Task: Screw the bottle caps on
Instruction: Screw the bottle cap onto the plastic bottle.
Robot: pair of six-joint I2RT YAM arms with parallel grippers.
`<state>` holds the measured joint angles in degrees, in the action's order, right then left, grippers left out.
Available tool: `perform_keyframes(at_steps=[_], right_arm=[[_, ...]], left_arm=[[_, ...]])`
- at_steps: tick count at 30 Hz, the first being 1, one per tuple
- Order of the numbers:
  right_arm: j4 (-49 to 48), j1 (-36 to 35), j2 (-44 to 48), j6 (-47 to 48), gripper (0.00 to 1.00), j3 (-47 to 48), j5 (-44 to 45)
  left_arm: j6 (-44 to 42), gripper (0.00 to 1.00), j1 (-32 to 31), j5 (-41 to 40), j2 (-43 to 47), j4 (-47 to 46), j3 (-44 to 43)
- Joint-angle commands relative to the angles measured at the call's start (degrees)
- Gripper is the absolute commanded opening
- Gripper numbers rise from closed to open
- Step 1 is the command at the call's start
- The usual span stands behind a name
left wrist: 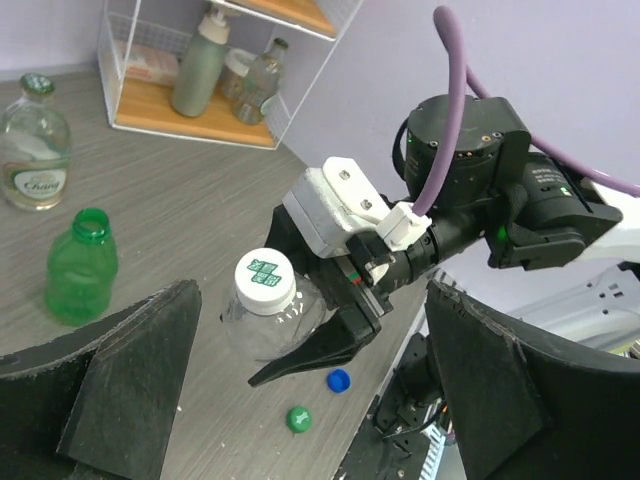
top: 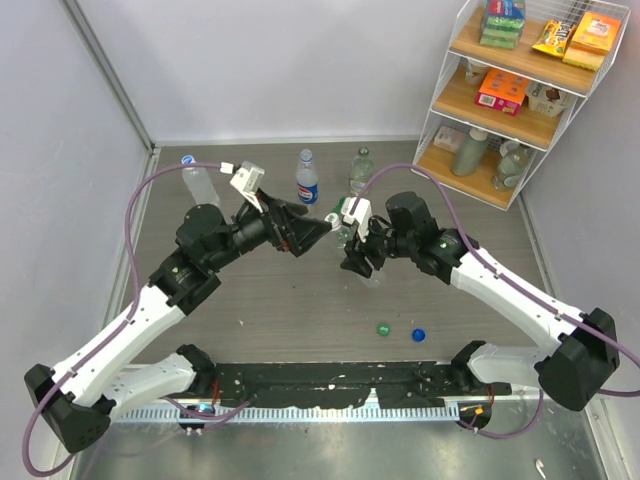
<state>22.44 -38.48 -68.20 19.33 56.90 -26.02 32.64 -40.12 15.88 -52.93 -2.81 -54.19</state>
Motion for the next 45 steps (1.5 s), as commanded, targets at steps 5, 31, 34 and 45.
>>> perform_keyframes(at_steps=[5,31,34,45], right_arm=[[-0.73,-0.28,0.09,-1.58,0.01,2.25,4.75],[-0.11,-0.19,-0.53,-1.40,0.01,2.42,6.07],[-0.11,-0.37,-0.70,-1.49,0.01,2.42,5.89],[0.50,-0.54,-0.70,-1.14,0.01,2.42,5.37]], left_arm=[[2.33,0.83,0.04,-8.14,-7.19,11.24,-8.38],[5.15,0.53,-0.05,2.05,-15.80,8.96,-12.16],[5.15,0.51,-0.05,2.67,-16.68,8.70,-12.34],[5.24,0.43,0.04,2.32,-16.16,8.34,-12.25]])
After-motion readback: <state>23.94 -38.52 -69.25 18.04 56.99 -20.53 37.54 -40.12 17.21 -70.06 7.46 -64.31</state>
